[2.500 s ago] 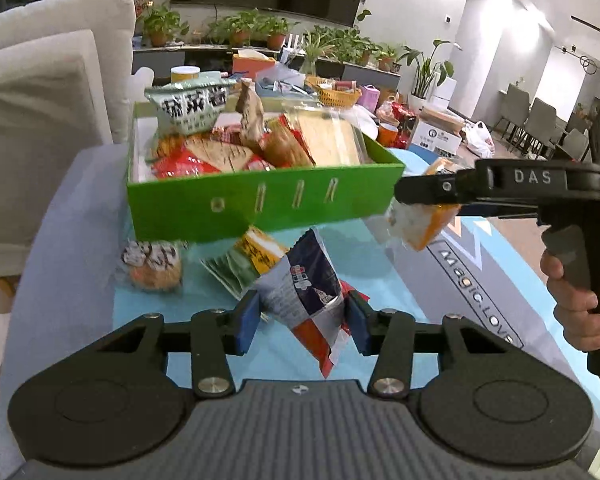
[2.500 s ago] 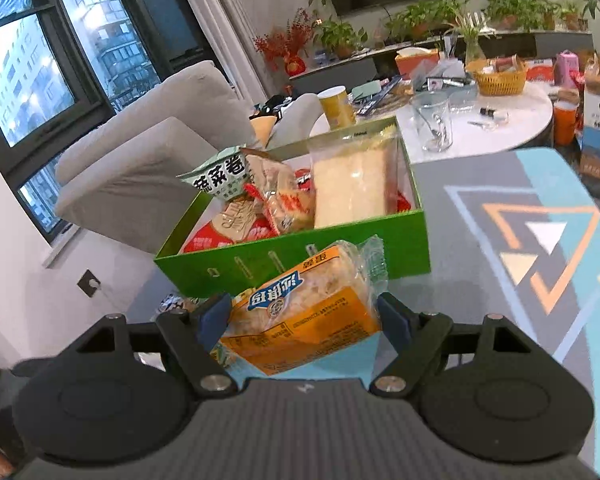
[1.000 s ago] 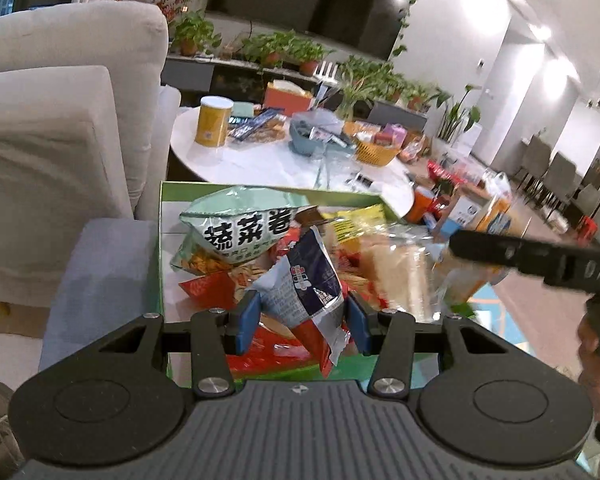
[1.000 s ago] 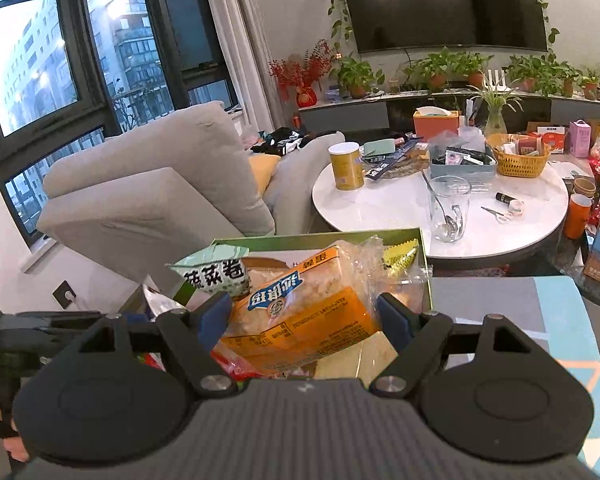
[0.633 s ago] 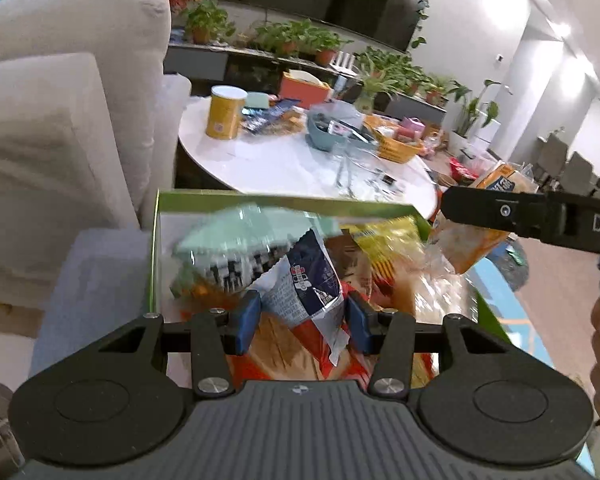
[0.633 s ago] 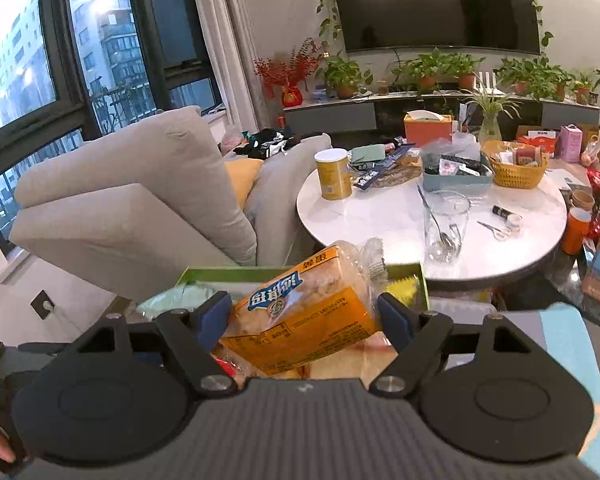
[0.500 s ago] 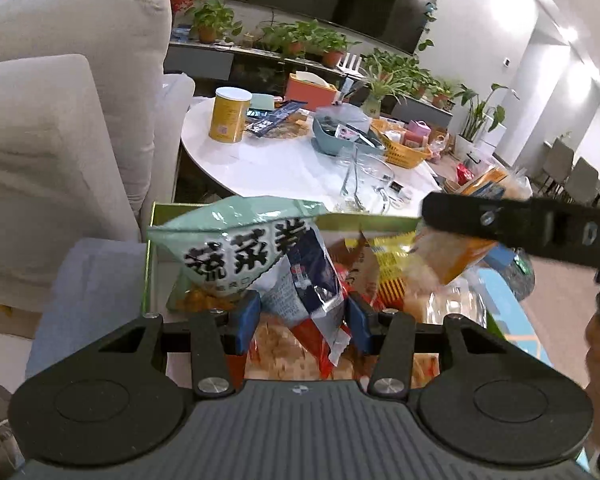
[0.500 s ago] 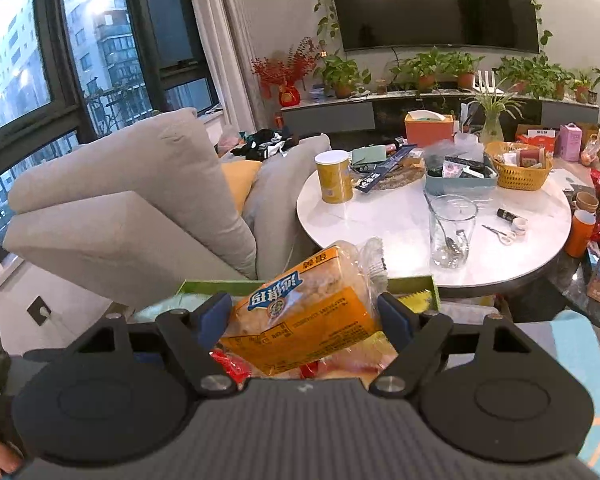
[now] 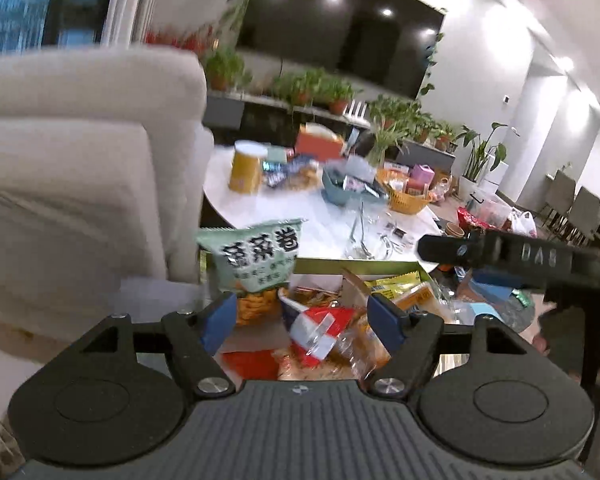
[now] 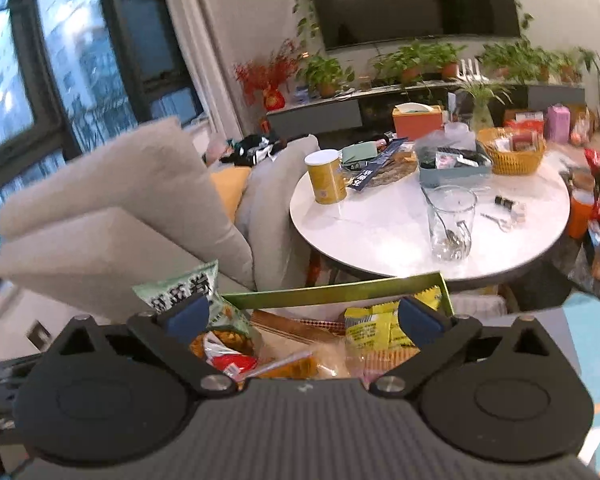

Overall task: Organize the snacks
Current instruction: 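Open both grippers to drop the two packs into the green box, then move the right tool to the yellow pea snack pack while the left tool reaches the round cookie pack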

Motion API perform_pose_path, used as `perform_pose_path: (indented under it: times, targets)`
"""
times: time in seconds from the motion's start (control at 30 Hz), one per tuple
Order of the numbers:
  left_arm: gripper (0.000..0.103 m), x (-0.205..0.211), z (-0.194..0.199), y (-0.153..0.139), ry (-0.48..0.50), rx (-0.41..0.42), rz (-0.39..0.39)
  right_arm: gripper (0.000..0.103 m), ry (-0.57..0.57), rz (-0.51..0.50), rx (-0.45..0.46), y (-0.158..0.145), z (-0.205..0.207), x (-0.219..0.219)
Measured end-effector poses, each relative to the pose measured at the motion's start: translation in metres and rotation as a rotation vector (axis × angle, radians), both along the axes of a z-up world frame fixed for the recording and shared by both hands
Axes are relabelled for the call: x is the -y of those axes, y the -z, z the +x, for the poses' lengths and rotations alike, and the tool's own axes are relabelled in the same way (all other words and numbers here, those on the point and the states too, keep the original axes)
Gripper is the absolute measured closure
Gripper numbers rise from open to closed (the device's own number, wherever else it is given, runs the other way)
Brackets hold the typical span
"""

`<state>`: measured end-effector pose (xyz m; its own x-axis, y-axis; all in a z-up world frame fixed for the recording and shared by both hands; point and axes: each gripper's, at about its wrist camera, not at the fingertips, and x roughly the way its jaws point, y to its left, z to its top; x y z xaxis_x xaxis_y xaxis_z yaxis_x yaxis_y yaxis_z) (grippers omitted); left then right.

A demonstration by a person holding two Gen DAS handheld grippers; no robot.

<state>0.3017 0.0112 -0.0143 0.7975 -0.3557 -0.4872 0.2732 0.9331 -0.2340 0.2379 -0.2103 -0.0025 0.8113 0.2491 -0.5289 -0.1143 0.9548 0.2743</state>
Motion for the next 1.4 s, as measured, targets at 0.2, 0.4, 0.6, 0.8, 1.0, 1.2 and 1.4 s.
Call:
perform_pose_path:
  times: [0.2, 0.4, 0.6, 0.8, 1.0, 1.2, 1.4]
  targets:
    - [0.028, -0.025, -0.038, 0.013, -0.067, -0.001, 0.051, 0.021, -0.017, 0.025, 0.021, -0.012, -0.038, 0.005]
    - [0.028, -0.034, -0.063, 0.036, -0.069, -0.054, 0.104, 0.021, -0.097, -0.008, 0.047, -0.006, -0.087, -0.012]
    - [0.028, -0.027, -0.079, 0.057, -0.109, -0.071, 0.198, 0.021, -0.212, -0.113, -0.001, 0.027, -0.123, -0.032]
    - [0.028, -0.019, -0.08, 0.071, -0.093, -0.101, 0.218, 0.021, -0.255, -0.106, -0.108, 0.064, -0.124, -0.041]
    - [0.028, -0.015, -0.074, 0.079, -0.1, -0.122, 0.209, 0.021, -0.285, -0.186, -0.15, 0.092, -0.116, -0.063]
    - [0.029, -0.011, -0.063, 0.091, -0.102, -0.161, 0.207, 0.021, -0.283, -0.242, -0.15, 0.108, -0.117, -0.075]
    - [0.037, -0.014, -0.06, 0.102, -0.08, -0.198, 0.156, 0.022, -0.227, -0.285, -0.084, 0.11, -0.117, -0.08]
